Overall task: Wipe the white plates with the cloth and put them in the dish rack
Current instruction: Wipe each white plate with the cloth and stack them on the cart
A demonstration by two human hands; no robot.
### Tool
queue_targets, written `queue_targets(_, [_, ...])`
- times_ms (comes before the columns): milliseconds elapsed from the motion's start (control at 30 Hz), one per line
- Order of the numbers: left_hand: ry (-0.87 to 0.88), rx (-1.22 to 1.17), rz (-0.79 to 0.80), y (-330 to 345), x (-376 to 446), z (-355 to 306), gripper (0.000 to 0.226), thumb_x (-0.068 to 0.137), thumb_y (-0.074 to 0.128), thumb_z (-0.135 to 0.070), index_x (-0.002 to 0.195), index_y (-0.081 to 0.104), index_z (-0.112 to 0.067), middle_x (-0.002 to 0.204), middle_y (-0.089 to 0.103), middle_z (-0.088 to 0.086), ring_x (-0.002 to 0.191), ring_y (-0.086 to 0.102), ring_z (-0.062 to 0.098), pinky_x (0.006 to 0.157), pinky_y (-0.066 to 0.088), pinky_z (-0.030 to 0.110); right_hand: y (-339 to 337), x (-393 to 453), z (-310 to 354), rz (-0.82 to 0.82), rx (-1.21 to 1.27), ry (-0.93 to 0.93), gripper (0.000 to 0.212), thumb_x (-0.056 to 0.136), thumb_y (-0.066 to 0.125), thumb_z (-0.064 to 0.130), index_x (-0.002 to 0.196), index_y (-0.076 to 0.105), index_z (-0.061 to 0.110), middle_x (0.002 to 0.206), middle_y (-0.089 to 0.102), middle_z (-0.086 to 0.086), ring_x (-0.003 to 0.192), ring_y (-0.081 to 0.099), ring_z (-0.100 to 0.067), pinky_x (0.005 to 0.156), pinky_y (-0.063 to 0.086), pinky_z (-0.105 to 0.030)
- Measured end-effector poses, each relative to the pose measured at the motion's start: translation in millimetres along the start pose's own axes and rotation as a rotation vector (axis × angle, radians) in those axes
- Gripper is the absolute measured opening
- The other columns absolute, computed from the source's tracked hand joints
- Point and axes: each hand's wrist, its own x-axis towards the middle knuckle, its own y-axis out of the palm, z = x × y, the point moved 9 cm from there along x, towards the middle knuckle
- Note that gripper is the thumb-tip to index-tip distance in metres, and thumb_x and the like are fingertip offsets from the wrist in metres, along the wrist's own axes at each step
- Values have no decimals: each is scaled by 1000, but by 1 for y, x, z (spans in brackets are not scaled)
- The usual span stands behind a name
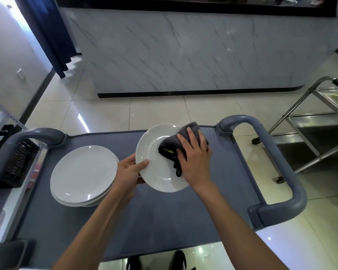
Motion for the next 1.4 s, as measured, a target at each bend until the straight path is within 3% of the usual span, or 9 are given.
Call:
queue_targets(500, [-13,166,88,6,-6,-1,30,85,69,1,95,79,-25,97,78,9,85,75,28,60,59,33,21,11,65,112,5,-172,44,104,45,40,147,44,34,164,27,2,153,8,-30,110,26,-61])
queue_targets(767, [0,163,84,-2,-6,-2,28,85,68,2,100,78,-20,98,77,10,87,75,29,61,58,34,20,21,72,96,8,-264,40,102,48,45,140,51,35,159,35,3,149,18,-30,107,28,-58])
queue_targets(967, [24,111,76,-12,-6,-7,37,82,70,1,110,77,-22,102,77,12,87,73,29,63,58,38,8,43,40,36,6,-112,40,98,50,50,136,52,37,152,41,9,140,31,-26,100,32,-50])
queue_targets(1133, [35,43,50,-19,-4,-6,43,72,75,-11,113,76,-22,106,75,15,91,72,32,70,59,45,5,45,16,20,134,-16,44,96,54,51,138,51,38,148,45,15,133,39,-22,98,41,-48])
queue_targets(1267, [52,-52,-37,-30,1,-7,33,81,72,1,108,77,-19,104,75,16,88,72,31,66,58,39,6,43,1,16,274,74,49,95,59,46,142,48,36,147,45,13,126,44,-24,99,45,-46])
queue_targets(1333, [50,-90,-89,-35,3,-8,30,83,71,3,104,78,-18,101,76,14,84,73,28,60,57,34,8,41,-5,28,389,121,53,93,64,40,143,48,34,144,48,10,124,47,-23,102,45,-40])
queue_targets(1400, [53,-136,-124,-38,5,-9,29,83,71,3,104,77,-17,101,76,13,82,72,26,57,55,30,12,36,-10,46,519,183,57,89,69,34,142,48,34,135,51,10,118,50,-14,99,44,-26])
